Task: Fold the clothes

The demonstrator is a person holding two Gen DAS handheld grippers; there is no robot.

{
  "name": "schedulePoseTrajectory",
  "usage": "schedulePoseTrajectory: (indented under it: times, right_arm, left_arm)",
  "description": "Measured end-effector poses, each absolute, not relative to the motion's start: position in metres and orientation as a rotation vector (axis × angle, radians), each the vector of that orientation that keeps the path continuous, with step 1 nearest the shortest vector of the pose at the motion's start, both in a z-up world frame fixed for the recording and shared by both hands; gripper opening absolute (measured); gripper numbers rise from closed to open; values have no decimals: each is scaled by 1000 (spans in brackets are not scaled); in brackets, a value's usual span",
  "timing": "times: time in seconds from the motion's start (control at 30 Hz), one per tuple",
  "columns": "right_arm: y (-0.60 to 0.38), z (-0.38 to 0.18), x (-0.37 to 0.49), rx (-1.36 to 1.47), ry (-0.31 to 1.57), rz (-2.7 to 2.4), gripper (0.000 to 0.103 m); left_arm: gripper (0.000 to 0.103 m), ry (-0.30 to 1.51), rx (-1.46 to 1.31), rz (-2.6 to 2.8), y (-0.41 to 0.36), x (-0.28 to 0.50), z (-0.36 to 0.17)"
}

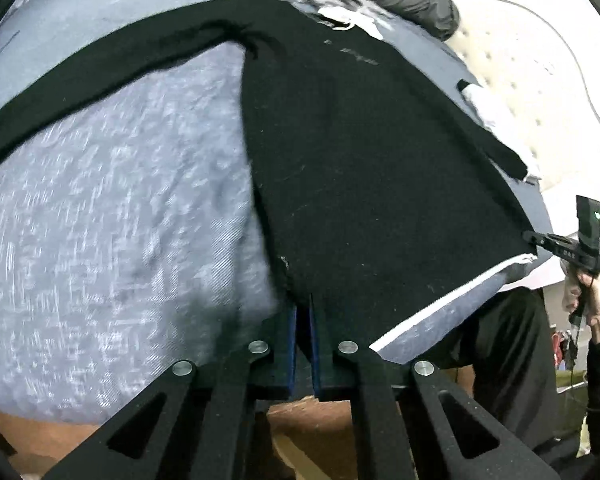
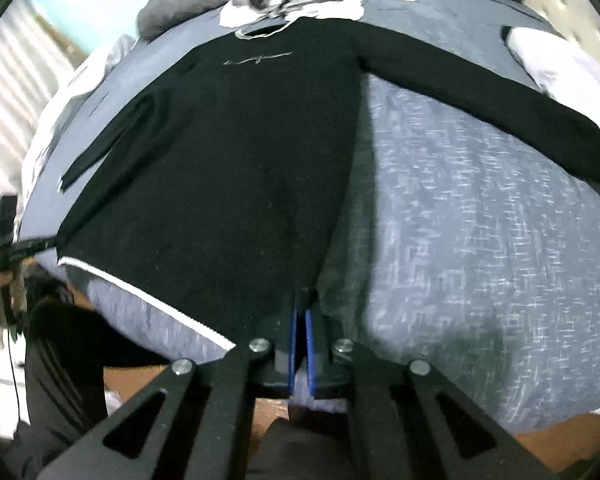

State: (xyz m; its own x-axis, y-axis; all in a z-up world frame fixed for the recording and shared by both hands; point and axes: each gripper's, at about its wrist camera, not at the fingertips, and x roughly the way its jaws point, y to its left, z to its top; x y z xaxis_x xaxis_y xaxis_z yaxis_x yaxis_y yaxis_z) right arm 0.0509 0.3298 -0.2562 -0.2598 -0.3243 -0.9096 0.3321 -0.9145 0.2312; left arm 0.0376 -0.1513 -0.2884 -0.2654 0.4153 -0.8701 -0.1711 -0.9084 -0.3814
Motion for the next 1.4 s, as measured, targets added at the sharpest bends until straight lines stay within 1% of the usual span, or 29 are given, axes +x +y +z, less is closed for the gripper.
schedulePoseTrajectory:
  times: [0.07,0.17,0.3,0.37,0.43,0.47,0.5,0.57,0.6,0.73,0.9,1.13,1.3,1.33,1.37,1.4]
  right_arm:
    - [325,-265,55,1619,43,-2204,3]
    - [328,-278,54,1661,39,-2214,3]
    - [329,-286,55,1686,53,-2211,3]
    - [330,-287,55,1692,48,-2200,3]
    - [334,-287,52,1696,-8,-2183,4]
    - [336,-287,50,1694,-57,-2170,8]
    - [338,-285,48,1692,-86,-2174,13]
    - [342,-278,42,1663,-109,-2230,35]
    - [344,-273,38,1634,-132,-2253,38]
    - [348,-255,20,1508,-231,-2320,40]
    - [349,-247,-4,1463,-292,-2351,40]
    - [361,-251,-24,1481,-300,-2363,40]
    - [374,-255,-35,1510,-310,-2367,40]
    - [375,-256,-38,1516,-312,-2367,41]
    - [374,-257,-41,1521,-310,-2367,41]
    - [374,-258,-44,1526,-306,-2366,41]
  left_arm:
    - [5,-339,-1660,2201,-156,29,-299]
    - [6,-351,-1715,2178,-158,35,-314]
    - [7,-311,-1733,2174,-153,41,-308]
    - [17,-298,-1723,2197,-151,38,-299]
    - [40,-289,-1711,2239,-154,33,-290]
    - [42,-298,-1691,2262,-156,27,-284]
    - [42,-298,-1679,2277,-157,22,-280]
    - [42,-304,-1649,2310,-158,9,-273]
    - [42,-308,-1633,2327,-158,0,-271]
    - [42,-326,-1569,2383,-164,-32,-263]
    - [42,-391,-1513,2412,-168,-87,-267]
    - [42,-463,-1506,2452,-163,-172,-289]
    - [41,-494,-1521,2463,-165,-205,-308]
    - [36,-494,-1525,2462,-166,-208,-311]
    - [27,-495,-1529,2460,-166,-211,-314]
    - [10,-493,-1535,2449,-166,-212,-317]
